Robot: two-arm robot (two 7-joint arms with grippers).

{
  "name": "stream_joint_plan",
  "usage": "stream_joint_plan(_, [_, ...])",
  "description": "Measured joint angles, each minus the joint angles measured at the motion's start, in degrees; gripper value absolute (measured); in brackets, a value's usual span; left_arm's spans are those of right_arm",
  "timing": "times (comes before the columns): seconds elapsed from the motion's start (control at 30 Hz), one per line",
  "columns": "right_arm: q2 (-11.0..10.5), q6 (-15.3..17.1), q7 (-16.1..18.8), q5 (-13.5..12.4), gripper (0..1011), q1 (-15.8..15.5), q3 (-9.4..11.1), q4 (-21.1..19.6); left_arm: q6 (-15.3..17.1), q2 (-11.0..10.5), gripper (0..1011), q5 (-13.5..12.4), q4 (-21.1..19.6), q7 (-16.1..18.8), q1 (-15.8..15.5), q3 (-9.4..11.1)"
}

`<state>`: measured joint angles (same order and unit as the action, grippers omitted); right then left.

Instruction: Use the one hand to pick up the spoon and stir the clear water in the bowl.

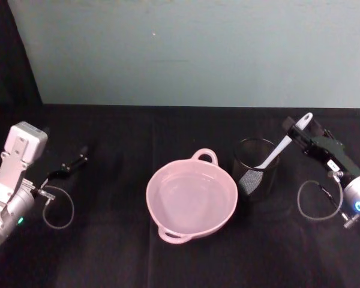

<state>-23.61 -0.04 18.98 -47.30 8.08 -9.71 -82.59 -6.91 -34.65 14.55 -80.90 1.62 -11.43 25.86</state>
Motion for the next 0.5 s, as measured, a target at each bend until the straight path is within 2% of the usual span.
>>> stream_joint_plan(0.1, [-0.5, 0.7, -0.9, 0.0, 1002, -1.3, 0.1, -1.9, 0.0, 0.0, 1005, 0.0, 0.0, 0.0, 0.0, 0.0])
stream_joint_plan(0.37, [-4.0, 3.6, -4.0, 0.7, 1003, -7.2, 1.3, -9.8, 0.0, 0.0, 1005, 0.0, 0.0, 0.0, 0.0, 0.0])
stream_joint_plan(0.47, [-6.8, 4.9, -6.4, 3.5, 1002, -9.7, 2.2, -13.1, 0.0, 0.0, 1005, 0.0, 0.0, 0.0, 0.0, 0.0])
stream_joint_plan(0.5, [-7.9, 5.6, -7.8, 5.2, 1003, -10.4, 2.3, -13.9, 0.0, 0.0, 1005, 0.0, 0.0, 0.0, 0.0, 0.0])
